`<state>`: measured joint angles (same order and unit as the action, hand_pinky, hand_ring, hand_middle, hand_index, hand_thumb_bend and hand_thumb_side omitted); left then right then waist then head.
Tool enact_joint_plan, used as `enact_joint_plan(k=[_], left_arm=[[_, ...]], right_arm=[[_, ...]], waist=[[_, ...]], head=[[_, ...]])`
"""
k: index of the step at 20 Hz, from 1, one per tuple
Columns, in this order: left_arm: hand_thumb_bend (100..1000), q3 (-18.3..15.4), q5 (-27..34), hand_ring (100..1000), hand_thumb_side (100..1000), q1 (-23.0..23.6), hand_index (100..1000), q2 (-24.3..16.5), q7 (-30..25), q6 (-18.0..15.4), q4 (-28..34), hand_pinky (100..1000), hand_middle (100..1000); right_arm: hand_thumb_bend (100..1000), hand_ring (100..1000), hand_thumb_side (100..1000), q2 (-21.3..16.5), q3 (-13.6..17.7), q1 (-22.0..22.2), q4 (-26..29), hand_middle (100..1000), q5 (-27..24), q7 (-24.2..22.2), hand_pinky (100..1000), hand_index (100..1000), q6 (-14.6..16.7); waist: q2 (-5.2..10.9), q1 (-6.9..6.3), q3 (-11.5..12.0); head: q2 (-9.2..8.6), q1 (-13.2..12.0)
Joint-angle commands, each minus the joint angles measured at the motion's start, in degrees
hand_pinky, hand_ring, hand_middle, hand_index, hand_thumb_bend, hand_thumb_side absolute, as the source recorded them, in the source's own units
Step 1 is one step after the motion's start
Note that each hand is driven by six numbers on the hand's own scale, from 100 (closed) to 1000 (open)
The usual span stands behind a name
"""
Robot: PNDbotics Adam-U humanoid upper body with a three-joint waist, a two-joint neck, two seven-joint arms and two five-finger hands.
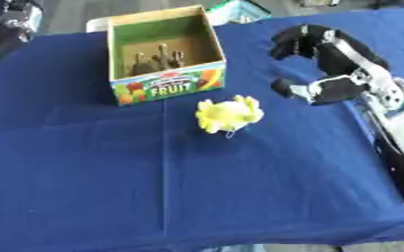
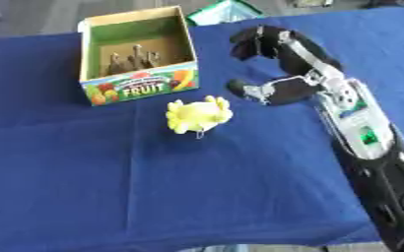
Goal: Pick up objects on the table and place them in the box.
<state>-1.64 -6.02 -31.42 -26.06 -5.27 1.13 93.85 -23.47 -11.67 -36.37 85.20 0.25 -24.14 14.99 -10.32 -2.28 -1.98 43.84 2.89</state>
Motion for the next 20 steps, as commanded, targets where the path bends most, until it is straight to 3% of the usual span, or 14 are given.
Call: enact_joint_plan(k=[1,10,20], left_arm=[[110,-1.62,3.38,549,571,1.28,757,0.31,1.05,2.47,5.42,774,583],[105,-3.56,6.03,553,589,7.27,757,3.33,1.79,6.11,13.51,777,586],[102,-4.60,6.74,553,605,9.87,757,4.91,1.34,7.58,16.03,779,586]], right_arm=[[492,754,251,-1.43,-1.29,-2.67,-2.39,645,2.49,-1.85,755,784,1.76],[522,799,281,-0.39,-3.63,-5.57,-10.82,700,9.52,-6.87,801,795,7.35],[535,805,288,1.12,-4.49,-5.92,-17.12,700,14.83,-9.71,811,792,10.91]], waist=[[0.64,0.25,0.48],[0.28,0.49,2.18],[0.23,0.54,2.95]], head=[[0.27,0.67],[0.27,1.90],[0.27,2.36]])
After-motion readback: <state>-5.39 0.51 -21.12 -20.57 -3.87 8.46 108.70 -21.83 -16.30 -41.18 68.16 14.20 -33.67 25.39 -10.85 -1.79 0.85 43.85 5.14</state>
